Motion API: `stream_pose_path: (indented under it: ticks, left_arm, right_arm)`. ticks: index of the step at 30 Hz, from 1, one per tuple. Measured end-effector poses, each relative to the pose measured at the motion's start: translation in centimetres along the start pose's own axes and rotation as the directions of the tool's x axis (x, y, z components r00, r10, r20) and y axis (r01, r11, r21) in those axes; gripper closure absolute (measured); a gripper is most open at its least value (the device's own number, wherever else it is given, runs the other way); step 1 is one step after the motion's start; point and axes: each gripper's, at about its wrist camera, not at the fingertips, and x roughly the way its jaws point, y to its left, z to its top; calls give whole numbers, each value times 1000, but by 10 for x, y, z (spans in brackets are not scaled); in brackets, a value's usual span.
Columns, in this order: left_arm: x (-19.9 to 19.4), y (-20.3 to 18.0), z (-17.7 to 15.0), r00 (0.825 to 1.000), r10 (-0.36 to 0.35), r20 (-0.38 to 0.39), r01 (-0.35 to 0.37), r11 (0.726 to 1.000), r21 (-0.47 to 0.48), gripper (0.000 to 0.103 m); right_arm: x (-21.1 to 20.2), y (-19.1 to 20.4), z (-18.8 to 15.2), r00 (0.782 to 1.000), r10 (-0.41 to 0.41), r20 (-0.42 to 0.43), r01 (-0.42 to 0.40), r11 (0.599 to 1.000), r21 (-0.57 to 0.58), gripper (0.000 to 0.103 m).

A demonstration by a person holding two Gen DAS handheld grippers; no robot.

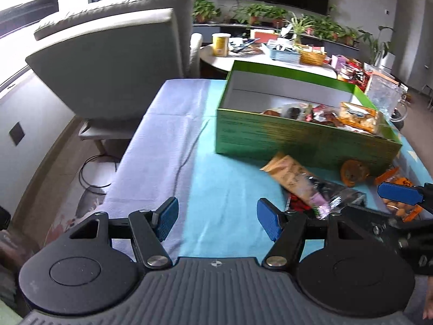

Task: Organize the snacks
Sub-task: 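Move both open tools back to the snack pile, then grasp the tan buckwheat snack bag with the left tool while the right tool grasps a silver foil bag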

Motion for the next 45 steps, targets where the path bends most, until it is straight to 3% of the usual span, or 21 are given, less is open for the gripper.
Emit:
stream_pose_path:
  ticks: [12, 18, 24, 30, 38, 43, 44, 45]
  left_arm:
    - [8, 3, 1, 999, -33, 4, 33, 999, -22, 41]
    - [14, -13, 13, 997, -79, 12, 79, 996, -48, 41]
    - [30, -43, 20, 990, -135, -45, 132, 989, -69, 41]
    - [57, -65, 30, 988, -103, -111, 85, 984, -156, 42]
    - [85, -94, 38, 981, 47, -188, -68, 992, -107, 39]
    - [91, -107, 35, 981, 114, -158, -122, 992, -37, 34]
    - [91, -108, 34, 983, 107, -151, -113, 993, -34, 40]
    - [89, -108, 33, 986, 86, -140, -92, 995, -33, 59]
  right_arm:
    - [32, 5, 3, 996, -24, -91, 33, 994, 107, 63]
    - [7, -2, 1, 998, -42, -43, 46, 994, 98, 64]
    - [-29, -17, -7, 995, -96, -13, 97, 991, 91, 64]
    - [-44, -31, -22, 992, -123, -27, 126, 983, 132, 64]
    - [-48, -32, -28, 994, -110, -6, 109, 987, 114, 64]
    - [-52, -37, -33, 997, -82, 1, 81, 988, 129, 63]
    - [-52, -38, -33, 997, -78, 1, 78, 988, 132, 63]
    - [-52, -38, -33, 997, -75, 2, 74, 988, 135, 63]
